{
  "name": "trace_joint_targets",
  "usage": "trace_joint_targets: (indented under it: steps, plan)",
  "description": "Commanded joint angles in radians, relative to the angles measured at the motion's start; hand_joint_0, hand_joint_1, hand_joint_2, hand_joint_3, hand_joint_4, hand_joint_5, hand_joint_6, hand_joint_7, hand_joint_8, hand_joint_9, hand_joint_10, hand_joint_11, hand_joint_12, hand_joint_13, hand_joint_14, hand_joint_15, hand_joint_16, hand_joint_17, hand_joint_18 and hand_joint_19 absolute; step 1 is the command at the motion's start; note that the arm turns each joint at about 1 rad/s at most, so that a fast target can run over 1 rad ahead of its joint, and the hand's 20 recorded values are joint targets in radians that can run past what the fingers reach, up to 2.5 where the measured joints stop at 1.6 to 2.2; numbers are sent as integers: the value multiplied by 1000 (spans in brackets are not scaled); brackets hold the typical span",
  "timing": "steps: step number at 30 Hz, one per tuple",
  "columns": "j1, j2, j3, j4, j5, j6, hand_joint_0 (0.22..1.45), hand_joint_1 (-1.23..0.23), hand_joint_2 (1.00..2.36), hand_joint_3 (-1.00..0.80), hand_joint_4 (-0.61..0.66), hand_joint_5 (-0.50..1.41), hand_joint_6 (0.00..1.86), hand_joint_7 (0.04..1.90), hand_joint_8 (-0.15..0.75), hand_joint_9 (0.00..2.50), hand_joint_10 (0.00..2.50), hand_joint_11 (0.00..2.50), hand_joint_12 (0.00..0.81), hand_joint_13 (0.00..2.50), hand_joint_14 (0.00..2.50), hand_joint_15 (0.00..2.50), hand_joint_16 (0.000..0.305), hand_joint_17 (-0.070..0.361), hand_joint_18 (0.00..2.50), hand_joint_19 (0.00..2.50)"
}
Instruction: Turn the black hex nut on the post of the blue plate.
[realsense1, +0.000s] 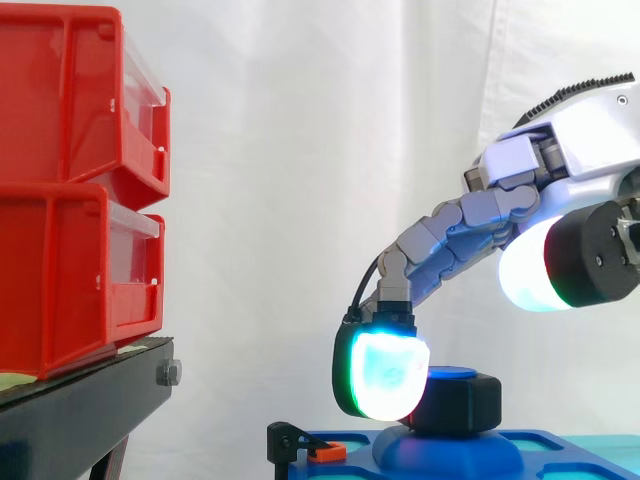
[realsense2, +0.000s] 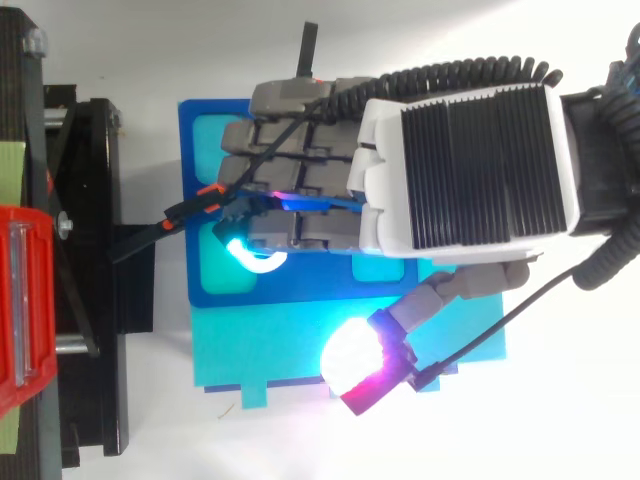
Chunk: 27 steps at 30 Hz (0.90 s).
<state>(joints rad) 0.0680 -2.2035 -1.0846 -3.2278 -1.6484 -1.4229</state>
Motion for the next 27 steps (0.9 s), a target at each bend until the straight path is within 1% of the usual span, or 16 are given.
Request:
trace_joint_targets:
  steps: [1, 5, 7, 12, 13, 14, 15, 17, 20, 21, 27]
  plan:
    - [-10, -1, 0, 3, -8, -7, 480, -282, 1000, -500, 261, -173, 503, 859, 305, 397, 0, 0, 414, 328, 1, 52, 52, 118, 216, 190]
    - [-16, -1, 0, 6, -18, -11, 480, -282, 1000, -500, 263, -174, 503, 858, 305, 397, 0, 0, 413, 330, 1, 52, 52, 118, 217, 194]
    - [-25, -1, 0, 8, -27, -11, 480, -282, 1000, -500, 264, -174, 503, 859, 305, 397, 0, 0, 414, 330, 2, 48, 52, 118, 218, 194]
    - [-36, -1, 0, 8, -37, -11, 480, -282, 1000, -500, 263, -174, 503, 856, 305, 397, 0, 0, 413, 330, 0, 56, 52, 118, 217, 194]
    - [-40, -4, 0, 8, -44, -11, 481, -282, 1000, -500, 261, -174, 503, 858, 306, 396, 0, 0, 414, 331, 0, 49, 52, 118, 217, 194]
    - [-54, -12, -2, 8, -65, -11, 480, -282, 1000, -500, 261, -174, 503, 858, 306, 397, 0, 0, 414, 331, 3, 52, 52, 118, 217, 194]
    - [-57, -12, -2, 8, -71, -11, 480, -282, 1000, -500, 264, -174, 503, 860, 306, 397, 0, 0, 414, 333, 0, 53, 52, 118, 217, 194]
    - [-68, -25, 0, 17, -91, -10, 480, -282, 1000, -500, 264, -174, 503, 856, 306, 398, 0, 0, 414, 332, 0, 56, 52, 118, 217, 194]
    - [-77, -25, -2, 36, -106, -10, 480, -282, 1000, -500, 263, -174, 503, 859, 306, 398, 0, 0, 413, 333, 0, 49, 52, 118, 217, 194]
    - [-79, -25, -2, 43, -110, -11, 480, -282, 1000, -500, 264, -174, 503, 859, 306, 398, 0, 0, 413, 333, 2, 52, 52, 118, 217, 194]
    - [-82, -25, 0, 45, -111, -11, 480, -282, 1000, -500, 259, -174, 503, 858, 304, 397, 0, 0, 413, 334, 1, 49, 53, 118, 218, 193]
